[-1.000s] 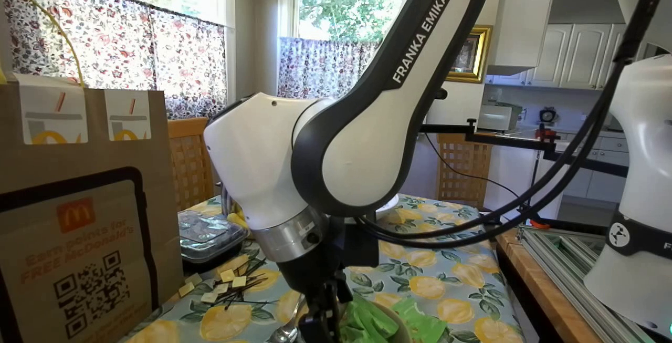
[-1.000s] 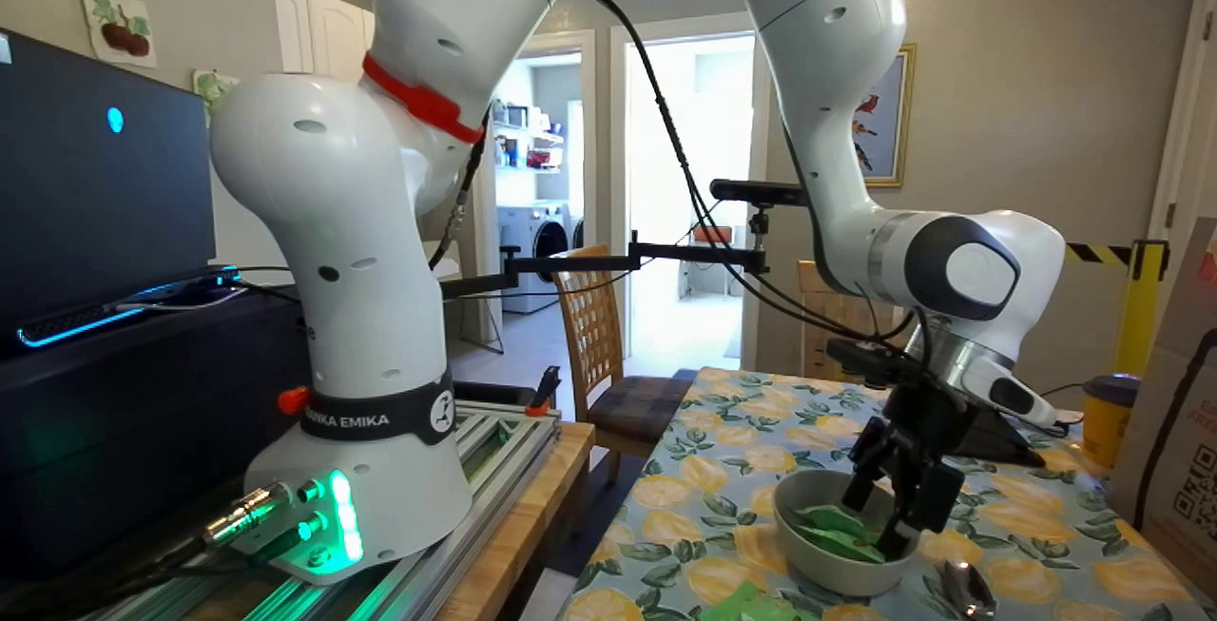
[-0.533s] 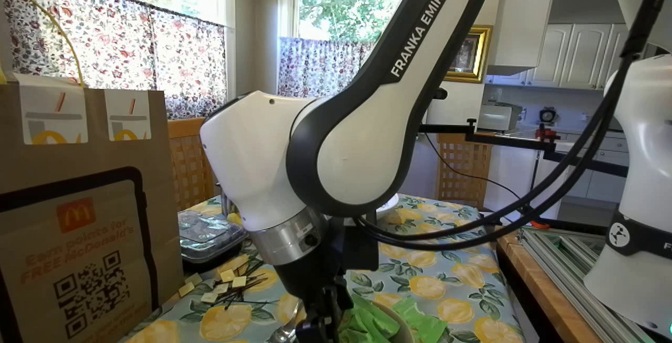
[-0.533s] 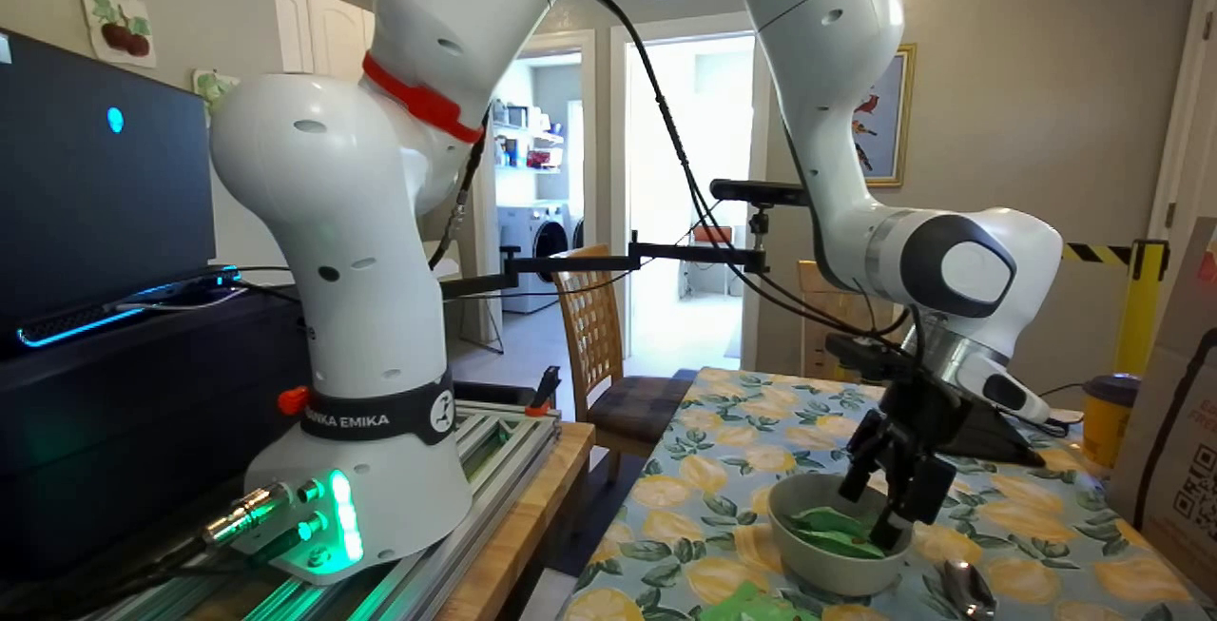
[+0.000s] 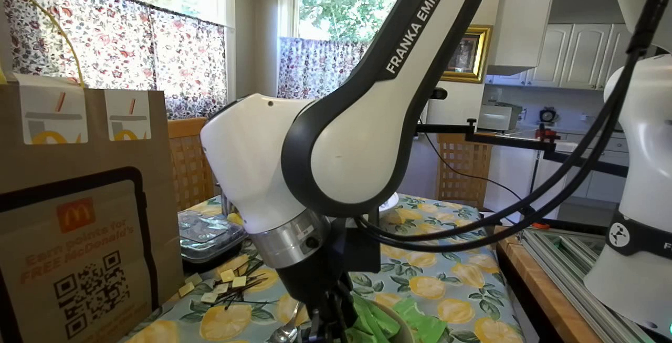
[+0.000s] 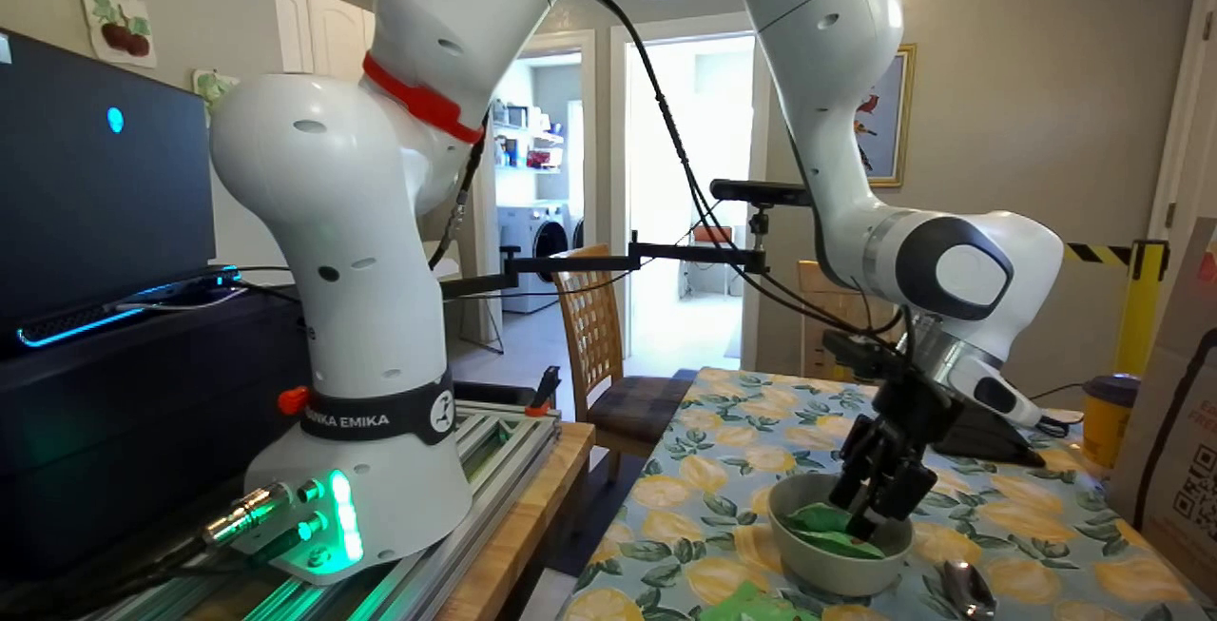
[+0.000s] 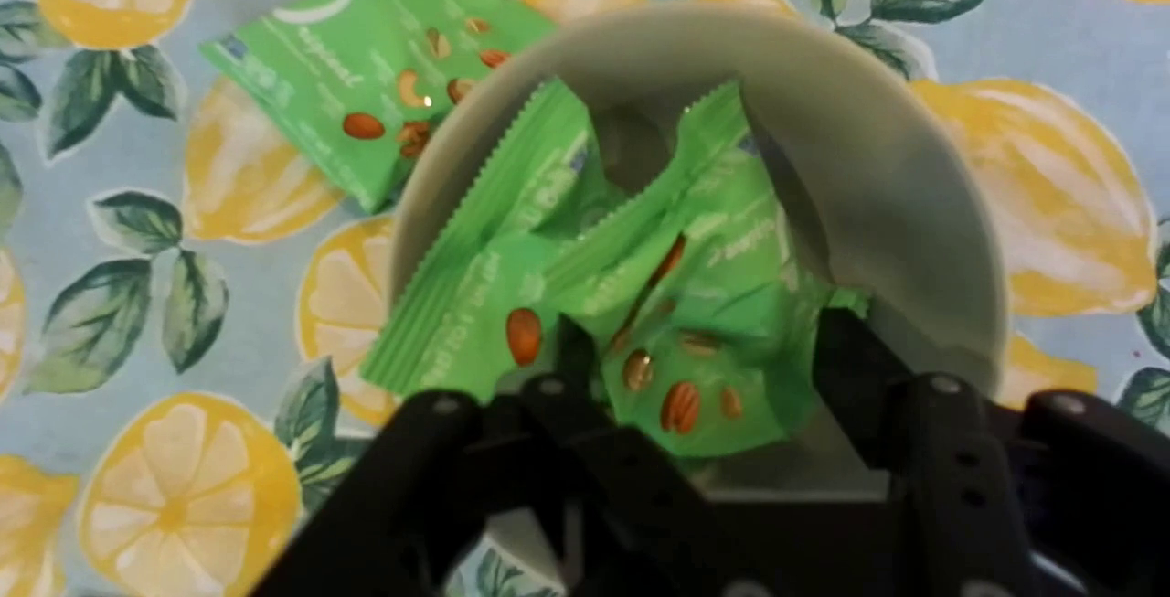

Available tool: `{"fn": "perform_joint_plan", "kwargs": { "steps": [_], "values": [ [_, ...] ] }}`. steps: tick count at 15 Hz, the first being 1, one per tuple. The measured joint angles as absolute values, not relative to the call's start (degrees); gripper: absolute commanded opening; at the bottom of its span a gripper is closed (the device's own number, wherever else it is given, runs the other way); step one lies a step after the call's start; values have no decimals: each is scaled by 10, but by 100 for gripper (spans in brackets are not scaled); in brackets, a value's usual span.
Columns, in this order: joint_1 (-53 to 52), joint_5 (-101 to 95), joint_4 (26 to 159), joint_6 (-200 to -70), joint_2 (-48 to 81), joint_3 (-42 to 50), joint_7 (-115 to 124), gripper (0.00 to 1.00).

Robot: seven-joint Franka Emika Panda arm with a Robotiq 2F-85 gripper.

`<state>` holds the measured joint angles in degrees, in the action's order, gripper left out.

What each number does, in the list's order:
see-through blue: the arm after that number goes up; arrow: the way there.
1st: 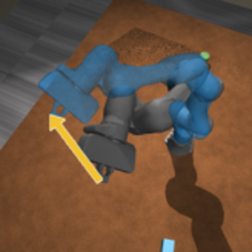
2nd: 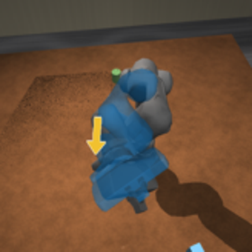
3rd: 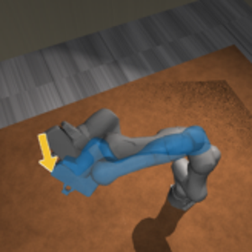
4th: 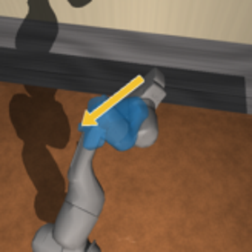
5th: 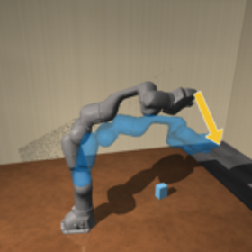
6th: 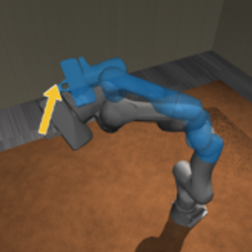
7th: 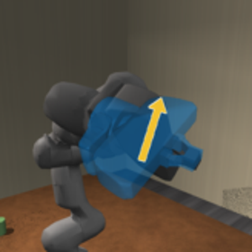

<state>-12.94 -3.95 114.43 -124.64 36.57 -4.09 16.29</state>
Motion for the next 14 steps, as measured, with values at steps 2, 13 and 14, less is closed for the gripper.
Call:
{"fn": "perform_joint_plan", "kwargs": {
  "steps": [2,13,14],
  "values": [
    [-129,-40,1144,-1246,366,-40,163,20],
    [-127,-27,1167,-1247,296,-53,154,1],
    [-128,-27,1176,-1247,280,-54,157,1]
  ]
}}
